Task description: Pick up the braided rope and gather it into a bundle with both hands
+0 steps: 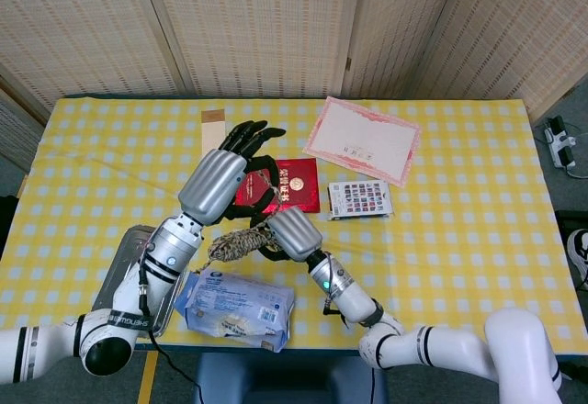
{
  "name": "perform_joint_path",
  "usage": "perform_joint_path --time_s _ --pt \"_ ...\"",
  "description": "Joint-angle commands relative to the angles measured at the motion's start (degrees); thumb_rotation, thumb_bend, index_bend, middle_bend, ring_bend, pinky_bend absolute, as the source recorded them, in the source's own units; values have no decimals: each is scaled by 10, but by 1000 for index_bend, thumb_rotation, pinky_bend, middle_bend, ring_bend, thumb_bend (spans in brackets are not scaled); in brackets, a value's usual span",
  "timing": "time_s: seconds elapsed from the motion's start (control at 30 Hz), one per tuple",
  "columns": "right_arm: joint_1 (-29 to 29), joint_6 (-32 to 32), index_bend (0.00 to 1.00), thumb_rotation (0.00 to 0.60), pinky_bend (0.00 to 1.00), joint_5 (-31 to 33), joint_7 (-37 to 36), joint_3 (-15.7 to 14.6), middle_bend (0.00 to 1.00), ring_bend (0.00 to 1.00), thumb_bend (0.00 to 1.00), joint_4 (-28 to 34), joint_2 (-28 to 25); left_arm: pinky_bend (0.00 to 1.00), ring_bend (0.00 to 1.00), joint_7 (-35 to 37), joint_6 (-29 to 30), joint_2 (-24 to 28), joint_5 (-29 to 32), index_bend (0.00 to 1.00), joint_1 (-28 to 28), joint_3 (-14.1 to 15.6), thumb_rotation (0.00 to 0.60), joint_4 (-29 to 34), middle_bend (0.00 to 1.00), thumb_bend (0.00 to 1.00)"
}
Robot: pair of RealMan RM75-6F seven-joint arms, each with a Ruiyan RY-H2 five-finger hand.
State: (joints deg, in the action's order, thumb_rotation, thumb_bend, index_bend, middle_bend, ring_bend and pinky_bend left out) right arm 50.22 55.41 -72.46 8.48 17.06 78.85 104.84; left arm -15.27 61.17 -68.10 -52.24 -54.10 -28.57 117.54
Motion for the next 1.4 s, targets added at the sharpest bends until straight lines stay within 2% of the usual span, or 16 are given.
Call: perform_joint_path --time_s 0.03,0.3,0.47,0.73,1.03,1.2,1.4 --pt "-3 25 822 600 821 15 -15 18 692 878 673 -12 26 3 0 21 -7 3 7 667 -1 -1 600 7 169 517" --pt "1 86 826 600 841 37 -89 82 695 885 688 -71 92 0 0 77 -31 23 -39 666 20 25 600 27 163 521" --pt "0 108 830 600 842 49 -147 115 698 886 689 -98 112 0 0 105 -38 33 -68 666 37 46 600 33 154 521" --pt "-8 125 835 600 842 69 -248 162 701 877 689 -127 123 0 0 151 -47 41 -123 667 73 94 600 5 131 521" --pt "-29 124 842 600 842 76 -335 183 706 891 689 -114 99 0 0 209 -63 44 -141 669 98 123 600 -50 114 523" --pt "-42 119 846 600 842 73 -390 191 706 890 688 -88 78 0 0 190 -88 41 -129 670 93 143 600 -83 105 523" --pt "-66 97 854 600 842 55 -442 176 711 886 688 -32 30 0 0 149 -117 23 -71 670 75 155 600 -130 94 522"
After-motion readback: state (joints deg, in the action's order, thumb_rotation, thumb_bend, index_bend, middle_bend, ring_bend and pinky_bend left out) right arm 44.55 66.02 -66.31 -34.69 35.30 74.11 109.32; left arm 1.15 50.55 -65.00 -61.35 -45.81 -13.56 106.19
